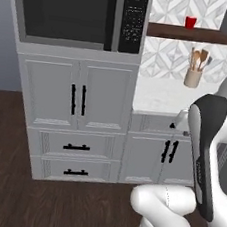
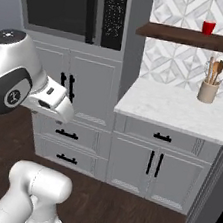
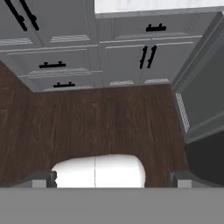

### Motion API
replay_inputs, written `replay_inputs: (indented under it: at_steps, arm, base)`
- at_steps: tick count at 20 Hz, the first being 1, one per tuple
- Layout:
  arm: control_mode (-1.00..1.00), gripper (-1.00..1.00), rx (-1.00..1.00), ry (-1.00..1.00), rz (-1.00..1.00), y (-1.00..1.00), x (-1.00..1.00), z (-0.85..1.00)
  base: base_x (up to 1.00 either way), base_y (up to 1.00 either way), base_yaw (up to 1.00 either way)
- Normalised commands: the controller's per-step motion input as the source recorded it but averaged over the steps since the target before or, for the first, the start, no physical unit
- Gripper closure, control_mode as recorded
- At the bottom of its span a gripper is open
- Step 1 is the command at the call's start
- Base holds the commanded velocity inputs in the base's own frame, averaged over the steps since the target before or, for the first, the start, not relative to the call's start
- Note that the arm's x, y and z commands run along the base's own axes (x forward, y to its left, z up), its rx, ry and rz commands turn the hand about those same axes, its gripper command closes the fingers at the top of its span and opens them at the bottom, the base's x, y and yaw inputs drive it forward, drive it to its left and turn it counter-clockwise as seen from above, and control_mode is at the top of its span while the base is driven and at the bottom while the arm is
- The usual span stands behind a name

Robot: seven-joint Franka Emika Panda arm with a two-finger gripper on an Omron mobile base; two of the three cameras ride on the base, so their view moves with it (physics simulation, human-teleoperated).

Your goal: Gather all objects into one cabinet and sort the glasses and bowls to opposite sides.

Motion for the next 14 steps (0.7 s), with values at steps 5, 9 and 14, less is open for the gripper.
replay_inputs:
  at_steps: [5,9,14]
  arm:
    - [1.00,-1.00,0.00,0.00,0.00,0.00,0.00,0.00]
    - [1.00,-1.00,0.00,0.00,0.00,0.00,0.00,0.00]
    - [1.00,-1.00,0.00,0.00,0.00,0.00,0.00,0.00]
  base:
    - [0.44,-0.54,-0.04]
    - [0.47,-0.28,-0.14]
    - [0.51,-0.17,-0.20]
